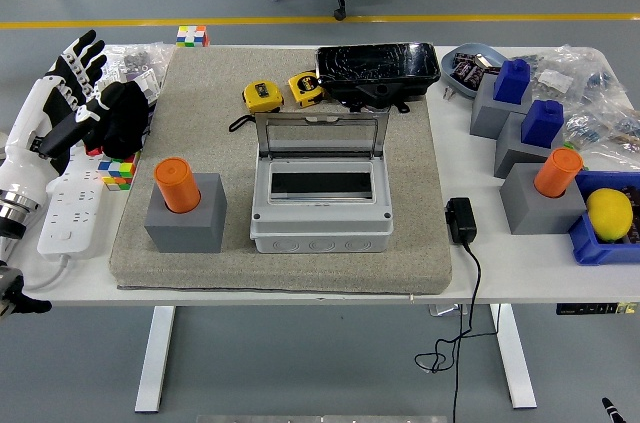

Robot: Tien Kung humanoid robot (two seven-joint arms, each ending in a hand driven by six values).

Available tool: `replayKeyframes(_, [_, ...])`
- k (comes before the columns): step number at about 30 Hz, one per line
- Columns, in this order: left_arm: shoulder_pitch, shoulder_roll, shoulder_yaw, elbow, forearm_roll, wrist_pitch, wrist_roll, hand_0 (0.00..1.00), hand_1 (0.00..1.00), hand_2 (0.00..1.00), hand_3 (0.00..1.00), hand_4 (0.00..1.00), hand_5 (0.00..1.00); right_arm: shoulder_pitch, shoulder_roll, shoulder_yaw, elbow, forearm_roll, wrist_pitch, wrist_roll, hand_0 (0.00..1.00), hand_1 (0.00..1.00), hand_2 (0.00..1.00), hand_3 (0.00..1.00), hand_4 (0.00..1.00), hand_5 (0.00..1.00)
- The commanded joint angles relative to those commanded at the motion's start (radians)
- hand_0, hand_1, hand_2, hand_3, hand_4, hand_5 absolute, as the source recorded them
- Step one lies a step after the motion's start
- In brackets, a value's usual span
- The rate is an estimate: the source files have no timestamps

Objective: Fetch the battery,place it into the box,close the lid of the box

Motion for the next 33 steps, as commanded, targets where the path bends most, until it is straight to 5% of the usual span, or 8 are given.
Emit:
replayKeyframes(10, [0.052,-0.047,0.032,0.003,-0.071,-0.048,0.000,0.998,0.998,0.998,0.998,0.998,0.560,-0.003,0.003,-0.013,0.000,0.010,0.006,-0.002,0.804,0.771,0.767,0.800,0.998,0.998])
replayKeyframes(11, [0.055,-0.051,0.036,0.008,-0.076,-0.050,0.000,0.989,0.939,0.913,0.941,0.998,0.679,-0.003,0.004,-0.016,0.000,0.011,0.007,-0.002,0.804,0.765,0.764,0.801,0.998,0.998])
replayKeyframes(13, [0.061,-0.056,0.044,0.018,-0.082,-0.055,-0.001,0.989,0.939,0.913,0.941,0.998,0.679,-0.003,0.004,-0.020,0.000,0.014,0.008,-0.002,0.804,0.765,0.764,0.801,0.998,0.998])
replayKeyframes(33, [0.062,-0.069,0.072,0.091,-0.044,-0.052,-0.013,0.959,0.936,0.918,0.929,0.998,0.619,-0.005,0.001,-0.020,0.000,0.014,0.007,-0.005,0.802,0.760,0.760,0.800,0.998,0.998])
